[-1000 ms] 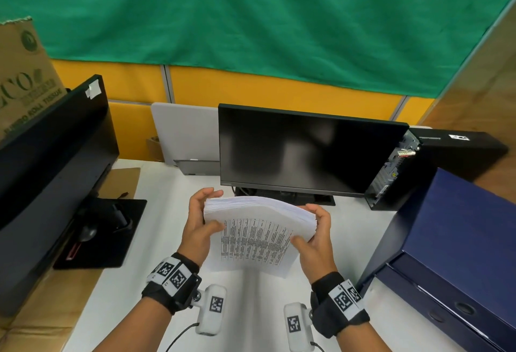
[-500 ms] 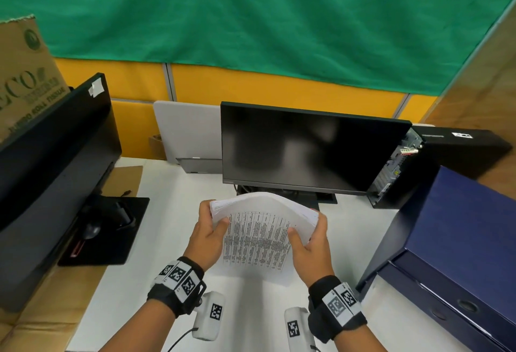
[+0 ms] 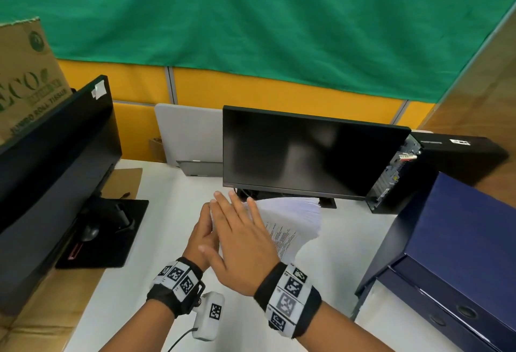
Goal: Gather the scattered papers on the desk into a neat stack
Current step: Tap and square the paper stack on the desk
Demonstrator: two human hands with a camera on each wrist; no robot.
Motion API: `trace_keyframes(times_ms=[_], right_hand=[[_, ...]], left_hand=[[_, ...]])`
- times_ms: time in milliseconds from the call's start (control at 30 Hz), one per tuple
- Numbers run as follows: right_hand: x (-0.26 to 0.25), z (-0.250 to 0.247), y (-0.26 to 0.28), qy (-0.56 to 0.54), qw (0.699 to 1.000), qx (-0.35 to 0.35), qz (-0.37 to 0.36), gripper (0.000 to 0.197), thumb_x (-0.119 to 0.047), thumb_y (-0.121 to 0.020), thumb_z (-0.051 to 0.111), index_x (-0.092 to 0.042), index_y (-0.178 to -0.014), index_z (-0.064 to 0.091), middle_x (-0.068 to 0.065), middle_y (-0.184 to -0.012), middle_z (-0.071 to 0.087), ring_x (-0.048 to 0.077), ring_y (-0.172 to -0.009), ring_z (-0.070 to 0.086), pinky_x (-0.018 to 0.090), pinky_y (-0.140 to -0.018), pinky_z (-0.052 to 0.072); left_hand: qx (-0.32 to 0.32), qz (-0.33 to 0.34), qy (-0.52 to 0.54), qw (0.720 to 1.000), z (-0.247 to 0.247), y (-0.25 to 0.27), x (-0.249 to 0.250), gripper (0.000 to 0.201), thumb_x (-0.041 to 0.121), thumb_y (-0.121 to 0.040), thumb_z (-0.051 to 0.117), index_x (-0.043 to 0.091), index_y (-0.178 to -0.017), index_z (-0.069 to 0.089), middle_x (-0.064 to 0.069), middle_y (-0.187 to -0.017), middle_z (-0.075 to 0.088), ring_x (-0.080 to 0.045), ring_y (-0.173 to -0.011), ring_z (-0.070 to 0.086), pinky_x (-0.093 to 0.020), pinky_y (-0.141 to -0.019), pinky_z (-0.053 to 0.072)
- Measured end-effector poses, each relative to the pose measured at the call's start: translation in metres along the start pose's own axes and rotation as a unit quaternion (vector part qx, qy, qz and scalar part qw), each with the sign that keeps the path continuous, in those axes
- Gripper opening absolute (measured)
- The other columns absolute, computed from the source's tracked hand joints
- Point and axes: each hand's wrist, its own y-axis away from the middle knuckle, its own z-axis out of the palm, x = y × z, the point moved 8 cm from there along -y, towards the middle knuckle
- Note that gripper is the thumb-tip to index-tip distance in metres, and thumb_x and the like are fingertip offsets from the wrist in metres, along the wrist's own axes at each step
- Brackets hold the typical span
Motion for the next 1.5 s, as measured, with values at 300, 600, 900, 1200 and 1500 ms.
trace_keyframes(times_ms=[300, 600, 900, 1200, 1500], right_hand=[[0.041, -0.021, 0.009, -0.067, 0.989, 0.076, 0.11, 0.069, -0.054, -0.086, 0.041, -0.024, -0.146, 0.026, -0.002, -0.159, 0.02, 0.019, -0.148, 0.01, 0.053, -0.119, 0.009], [0.154, 0.025, 0.071, -0.5, 0.835, 0.067, 0.22, 0.128, -0.042, -0.052, 0.09, -0.055, -0.138, -0.003, -0.035, -0.138, 0.029, -0.014, -0.126, 0.038, 0.03, -0.105, 0.041], [0.171, 0.037, 0.055, -0.55, 0.764, 0.142, 0.306, 0.033, -0.014, -0.088, 0.065, -0.026, -0.117, 0.055, -0.007, -0.11, 0.067, 0.014, -0.104, 0.065, 0.011, -0.067, 0.054], [0.142, 0.034, 0.062, -0.532, 0.785, 0.17, 0.268, 0.036, -0.013, -0.095, 0.052, -0.04, -0.112, 0.035, -0.02, -0.11, 0.055, -0.001, -0.102, 0.058, -0.001, -0.066, 0.046], [0.143, 0.037, 0.068, -0.537, 0.778, 0.158, 0.286, 0.054, 0.007, -0.092, 0.047, -0.038, -0.116, 0.028, -0.011, -0.108, 0.051, 0.002, -0.099, 0.053, 0.003, -0.062, 0.049]], left_hand=[[0.018, 0.012, -0.09, 0.996, 0.004, -0.009, 0.001, 0.02, 0.017, -0.098, 0.05, 0.026, -0.114, 0.043, 0.012, -0.093, 0.066, -0.005, -0.08, 0.067, -0.026, -0.069, 0.058], [0.071, -0.076, -0.011, 0.995, -0.019, -0.02, 0.006, 0.023, 0.009, -0.099, 0.043, 0.027, -0.114, 0.047, 0.013, -0.101, 0.061, -0.003, -0.093, 0.059, -0.018, -0.066, 0.046], [0.061, -0.034, -0.006, 0.998, -0.016, -0.021, 0.031, 0.024, 0.014, -0.101, 0.039, 0.027, -0.121, 0.037, 0.013, -0.104, 0.057, -0.007, -0.096, 0.06, -0.02, -0.07, 0.055], [0.049, 0.015, -0.009, 0.999, 0.001, 0.003, 0.028, 0.042, 0.011, -0.1, 0.038, 0.04, -0.12, 0.016, 0.006, -0.115, 0.046, -0.017, -0.103, 0.059, -0.034, -0.078, 0.06], [0.07, -0.08, -0.006, 0.994, -0.009, 0.004, -0.006, 0.044, 0.002, -0.093, 0.052, 0.033, -0.119, 0.035, 0.013, -0.103, 0.057, -0.006, -0.096, 0.058, -0.03, -0.077, 0.052]])
